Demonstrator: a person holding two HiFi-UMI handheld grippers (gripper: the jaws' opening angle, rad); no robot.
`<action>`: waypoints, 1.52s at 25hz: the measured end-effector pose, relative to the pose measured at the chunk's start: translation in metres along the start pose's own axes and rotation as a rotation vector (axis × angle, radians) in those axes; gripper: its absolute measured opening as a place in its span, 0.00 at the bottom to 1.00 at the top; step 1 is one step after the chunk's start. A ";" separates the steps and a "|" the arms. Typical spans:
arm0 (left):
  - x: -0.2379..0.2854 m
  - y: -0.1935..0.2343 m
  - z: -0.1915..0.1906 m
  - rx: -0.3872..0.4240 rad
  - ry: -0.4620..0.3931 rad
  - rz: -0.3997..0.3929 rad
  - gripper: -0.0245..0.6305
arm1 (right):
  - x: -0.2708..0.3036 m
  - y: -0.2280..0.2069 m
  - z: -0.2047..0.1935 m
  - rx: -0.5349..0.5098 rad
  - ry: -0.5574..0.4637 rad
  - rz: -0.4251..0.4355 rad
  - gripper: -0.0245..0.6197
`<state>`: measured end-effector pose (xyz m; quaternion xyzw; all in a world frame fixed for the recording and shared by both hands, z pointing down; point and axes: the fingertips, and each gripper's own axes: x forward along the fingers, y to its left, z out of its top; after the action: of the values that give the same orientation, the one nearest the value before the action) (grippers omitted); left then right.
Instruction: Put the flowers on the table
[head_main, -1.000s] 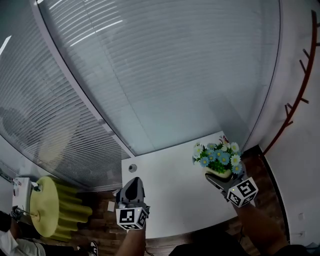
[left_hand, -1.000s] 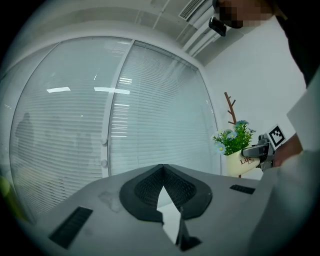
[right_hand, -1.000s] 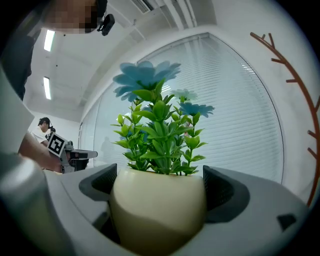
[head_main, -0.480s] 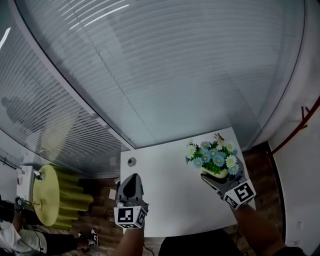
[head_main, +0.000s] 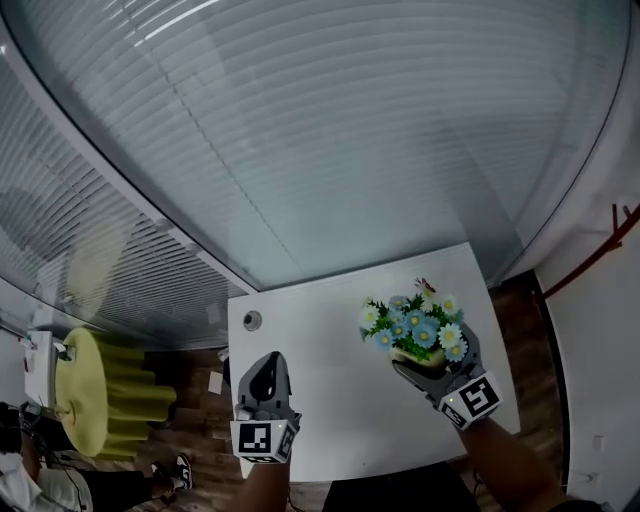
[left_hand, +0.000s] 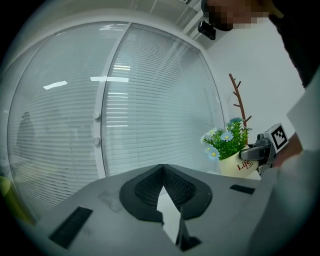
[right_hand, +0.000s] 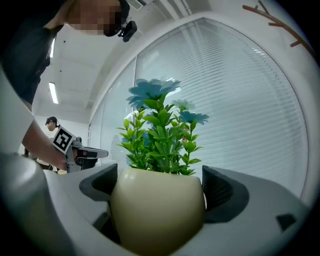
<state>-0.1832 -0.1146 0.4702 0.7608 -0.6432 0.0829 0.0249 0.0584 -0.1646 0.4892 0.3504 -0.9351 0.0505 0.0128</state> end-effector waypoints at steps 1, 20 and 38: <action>0.002 0.001 -0.004 -0.004 0.004 -0.007 0.04 | 0.002 0.001 -0.004 0.002 0.006 -0.003 0.89; -0.004 0.033 -0.079 -0.047 0.088 -0.040 0.04 | 0.022 0.018 -0.121 0.049 0.190 -0.060 0.89; 0.002 0.035 -0.080 -0.074 0.078 -0.043 0.04 | 0.018 0.035 -0.146 0.048 0.267 -0.055 0.88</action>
<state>-0.2251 -0.1110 0.5470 0.7693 -0.6277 0.0883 0.0798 0.0198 -0.1350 0.6328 0.3662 -0.9137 0.1188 0.1301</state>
